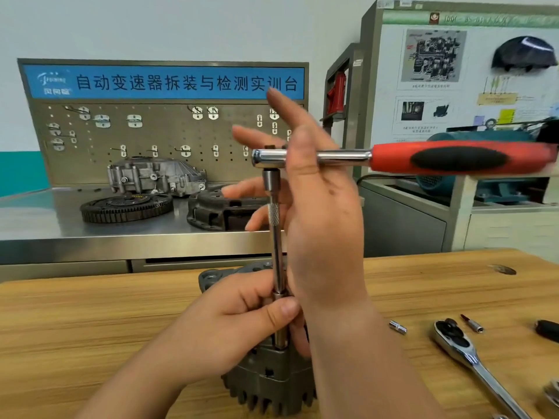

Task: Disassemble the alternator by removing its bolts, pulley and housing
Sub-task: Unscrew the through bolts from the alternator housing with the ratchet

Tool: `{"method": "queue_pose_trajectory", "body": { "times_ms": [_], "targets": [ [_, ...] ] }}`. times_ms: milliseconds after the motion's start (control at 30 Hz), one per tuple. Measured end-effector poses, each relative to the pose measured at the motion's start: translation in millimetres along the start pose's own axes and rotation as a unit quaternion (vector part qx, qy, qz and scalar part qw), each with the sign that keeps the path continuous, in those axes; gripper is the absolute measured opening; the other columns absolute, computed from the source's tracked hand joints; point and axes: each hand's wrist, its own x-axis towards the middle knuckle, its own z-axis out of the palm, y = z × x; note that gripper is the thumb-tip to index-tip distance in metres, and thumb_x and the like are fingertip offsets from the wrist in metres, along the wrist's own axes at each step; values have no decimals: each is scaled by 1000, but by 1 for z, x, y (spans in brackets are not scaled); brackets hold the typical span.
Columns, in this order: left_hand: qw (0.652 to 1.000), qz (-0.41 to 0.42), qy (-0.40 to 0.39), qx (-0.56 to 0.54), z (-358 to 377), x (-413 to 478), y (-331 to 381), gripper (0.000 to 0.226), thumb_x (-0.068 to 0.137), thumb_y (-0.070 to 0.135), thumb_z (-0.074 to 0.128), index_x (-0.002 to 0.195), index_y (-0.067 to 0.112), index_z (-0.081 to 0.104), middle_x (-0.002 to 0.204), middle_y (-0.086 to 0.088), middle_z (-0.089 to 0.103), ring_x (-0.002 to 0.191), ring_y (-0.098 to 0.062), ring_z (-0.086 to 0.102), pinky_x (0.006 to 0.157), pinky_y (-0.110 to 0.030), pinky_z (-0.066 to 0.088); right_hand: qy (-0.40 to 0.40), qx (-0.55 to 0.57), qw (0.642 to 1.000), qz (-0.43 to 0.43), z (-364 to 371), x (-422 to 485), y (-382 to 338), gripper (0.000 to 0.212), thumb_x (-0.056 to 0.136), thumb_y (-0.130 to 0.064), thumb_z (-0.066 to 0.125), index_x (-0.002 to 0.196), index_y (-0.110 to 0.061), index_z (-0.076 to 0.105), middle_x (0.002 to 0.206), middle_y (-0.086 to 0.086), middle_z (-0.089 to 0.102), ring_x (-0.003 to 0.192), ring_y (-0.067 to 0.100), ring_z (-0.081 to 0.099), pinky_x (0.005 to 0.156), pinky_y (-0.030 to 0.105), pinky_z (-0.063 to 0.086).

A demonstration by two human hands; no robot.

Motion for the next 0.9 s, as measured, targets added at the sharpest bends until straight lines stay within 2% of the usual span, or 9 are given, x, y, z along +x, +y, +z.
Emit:
{"method": "queue_pose_trajectory", "body": {
  "times_ms": [67,167,233,333,533,667,767,833,900],
  "targets": [
    [1000,-5,-4,2,1,0,1,31,86,36,54,102,12,65,91,-12,74,83,-10,70,75,-17,50,-15,-120,988,-94,-1,0,-6,33,99,-12,46,130,-16,56,112,-10,63,90,14,66,71,22,52],
    [1000,-7,-3,-13,2,0,2,24,87,33,58,91,14,71,83,3,75,76,-3,69,69,-11,49,-40,-152,983,-97,1,-1,-4,32,99,-9,47,128,-16,58,113,-18,57,104,12,62,88,27,50],
    [999,-3,7,-31,2,-1,2,23,90,30,63,86,9,72,81,2,75,76,-4,69,68,-12,50,-32,-60,996,-54,4,-2,-2,31,99,-14,44,125,-23,56,123,-2,62,99,22,66,74,38,54],
    [1000,6,0,-17,1,-2,2,38,86,49,64,97,13,68,87,1,75,82,-8,68,73,-18,50,-17,78,996,37,-1,1,1,34,97,-33,34,126,-29,52,128,7,63,71,20,69,47,25,49],
    [999,1,-4,-40,0,-1,3,42,87,52,59,102,14,67,93,-1,74,88,-9,69,76,-16,50,-12,149,977,155,-8,1,9,68,89,-60,26,136,-15,46,92,9,75,53,17,66,43,20,46],
    [1000,-6,-1,-24,0,0,2,27,88,37,56,100,16,67,90,-5,74,84,-9,70,74,-15,50,11,35,999,25,-3,0,7,37,99,-37,37,130,-25,55,111,4,71,72,16,69,50,22,51],
    [1000,6,15,6,0,-2,-2,26,91,33,54,100,13,68,89,-3,75,85,-5,68,78,-18,51,-12,-119,987,-110,-1,0,0,30,97,-17,51,125,-14,61,118,-11,60,106,18,62,85,29,51],
    [998,-22,56,2,-1,-3,-6,27,90,35,61,93,11,73,88,4,75,90,-7,69,86,-30,54,-28,-154,981,-110,0,-1,0,27,96,-10,54,121,-10,66,116,-22,53,119,16,56,97,27,46],
    [999,-20,34,9,0,-2,-3,26,88,36,64,91,12,71,83,5,75,84,-6,69,77,-22,54,-38,-158,983,-88,2,0,1,29,99,-13,49,123,-16,63,115,-27,52,112,15,60,91,29,50]
  ]
}}
